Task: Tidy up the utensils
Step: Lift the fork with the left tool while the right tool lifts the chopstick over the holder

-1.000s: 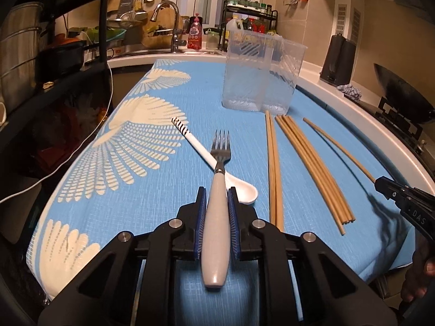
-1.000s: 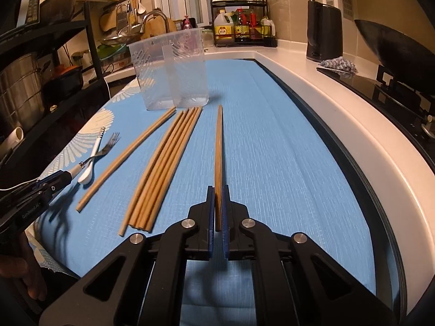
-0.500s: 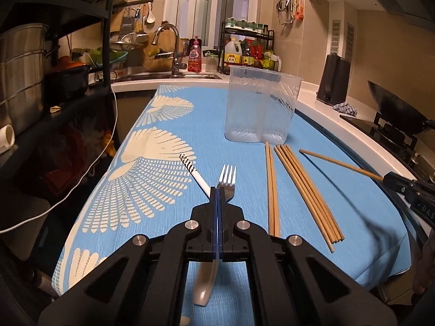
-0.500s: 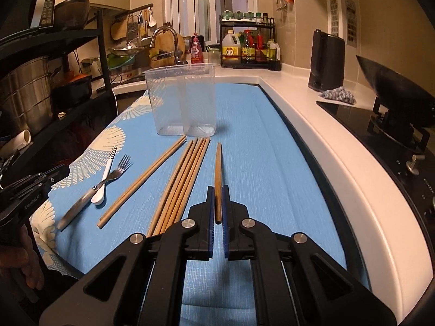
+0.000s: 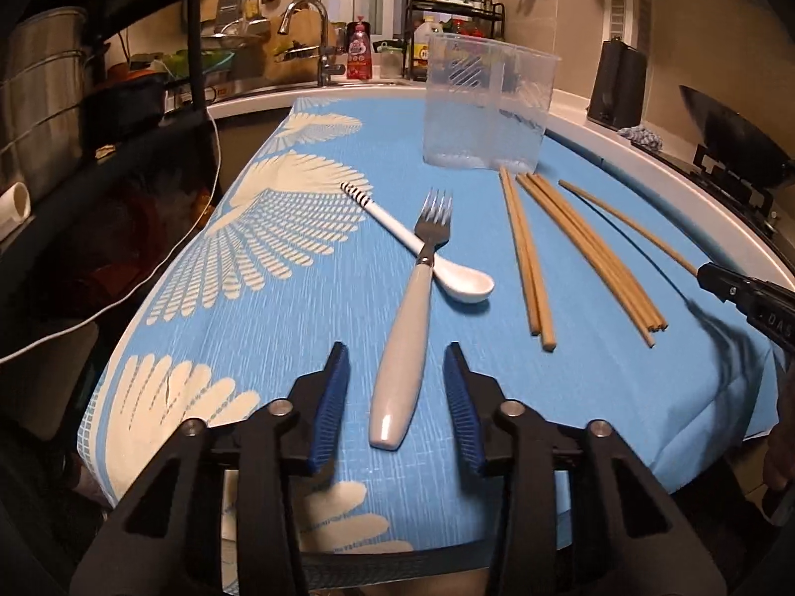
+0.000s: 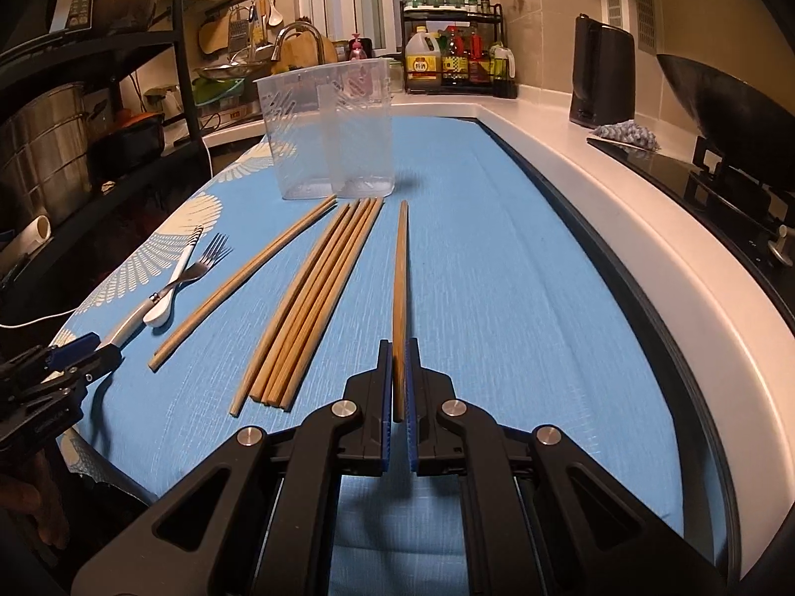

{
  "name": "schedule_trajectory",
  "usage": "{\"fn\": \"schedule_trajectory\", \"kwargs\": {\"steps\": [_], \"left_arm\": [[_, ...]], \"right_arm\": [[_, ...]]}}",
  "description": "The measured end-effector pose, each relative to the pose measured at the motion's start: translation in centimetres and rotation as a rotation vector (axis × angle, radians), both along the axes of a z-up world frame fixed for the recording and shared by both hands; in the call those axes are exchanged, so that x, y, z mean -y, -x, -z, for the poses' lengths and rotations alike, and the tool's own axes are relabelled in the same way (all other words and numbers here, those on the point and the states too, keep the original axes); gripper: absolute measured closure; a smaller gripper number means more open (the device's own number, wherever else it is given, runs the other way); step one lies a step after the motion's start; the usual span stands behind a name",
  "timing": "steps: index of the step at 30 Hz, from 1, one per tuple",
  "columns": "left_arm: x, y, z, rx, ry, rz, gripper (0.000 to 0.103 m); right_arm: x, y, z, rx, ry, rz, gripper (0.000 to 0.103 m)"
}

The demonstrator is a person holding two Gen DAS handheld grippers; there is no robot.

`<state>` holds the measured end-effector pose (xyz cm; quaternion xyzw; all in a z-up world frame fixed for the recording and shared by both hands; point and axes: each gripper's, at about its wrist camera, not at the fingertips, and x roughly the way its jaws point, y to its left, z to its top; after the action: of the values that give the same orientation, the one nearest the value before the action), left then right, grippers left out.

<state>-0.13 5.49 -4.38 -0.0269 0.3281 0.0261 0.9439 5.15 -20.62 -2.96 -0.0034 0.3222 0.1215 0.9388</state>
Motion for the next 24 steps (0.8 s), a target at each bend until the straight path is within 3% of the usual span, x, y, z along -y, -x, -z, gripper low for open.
{"fn": "schedule_trajectory", "kwargs": {"steps": [4, 11, 24], "left_arm": [[0.3, 0.1, -0.1, 0.007, -0.011, 0.012, 0.083], [1.2, 0.8, -2.1, 0.083, -0.021, 0.033, 0.086], [1.6, -2.0, -8.3, 0.207, -0.027, 0.035, 0.086]], "right_arm": [[-0.1, 0.1, 0.2, -0.004, 0.001, -0.003, 0.098], [0.2, 0.8, -1.3, 0.026, 0.001, 0.003, 0.098], [0.4, -0.3, -8.8, 0.184, 0.025, 0.003, 0.098]]}}
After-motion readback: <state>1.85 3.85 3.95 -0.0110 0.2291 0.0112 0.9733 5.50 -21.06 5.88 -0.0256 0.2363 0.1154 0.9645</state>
